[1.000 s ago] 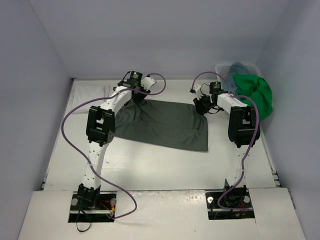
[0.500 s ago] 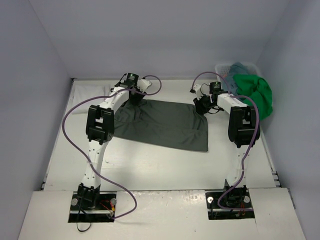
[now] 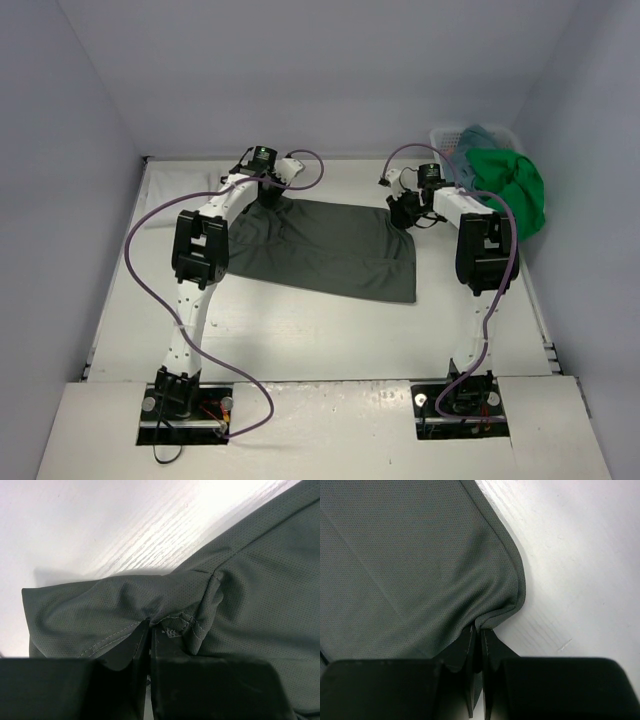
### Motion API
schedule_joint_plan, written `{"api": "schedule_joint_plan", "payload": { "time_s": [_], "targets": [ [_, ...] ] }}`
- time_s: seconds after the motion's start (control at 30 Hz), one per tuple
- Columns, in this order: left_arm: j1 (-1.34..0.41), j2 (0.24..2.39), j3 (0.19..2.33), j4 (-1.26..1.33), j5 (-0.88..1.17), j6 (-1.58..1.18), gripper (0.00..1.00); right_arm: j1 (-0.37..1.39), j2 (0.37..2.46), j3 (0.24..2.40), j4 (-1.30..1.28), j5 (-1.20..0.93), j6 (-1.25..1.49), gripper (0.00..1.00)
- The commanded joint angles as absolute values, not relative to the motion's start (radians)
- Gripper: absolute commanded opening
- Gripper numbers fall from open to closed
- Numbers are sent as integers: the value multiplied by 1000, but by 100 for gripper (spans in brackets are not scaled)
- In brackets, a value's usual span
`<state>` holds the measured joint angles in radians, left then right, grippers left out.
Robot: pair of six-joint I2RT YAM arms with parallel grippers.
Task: Fold and stack the t-shirts
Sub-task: Fold the tshirt
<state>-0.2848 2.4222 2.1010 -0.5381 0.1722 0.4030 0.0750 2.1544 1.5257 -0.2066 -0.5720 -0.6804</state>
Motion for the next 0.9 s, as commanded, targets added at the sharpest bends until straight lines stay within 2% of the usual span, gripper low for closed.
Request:
{"api": "schedule_joint_plan", "payload": {
  "time_s": [0.0,0.27,0.53,0.87],
  "targets": [
    [-278,2329,2118,-492,176,390,0,90,2141,1512,-239,-537,-666,0],
    [-278,2252,2103,-473,166,382,0,106,2141,1526,-210,-467,-647,0],
    [-278,2224,2111,-472,155,374,0,162,2129,1490,-52,-105,-637,0],
    [-281,2230,2117,-517,170,368,0,186,2132,1540,-49,57,-670,0]
  ]
}}
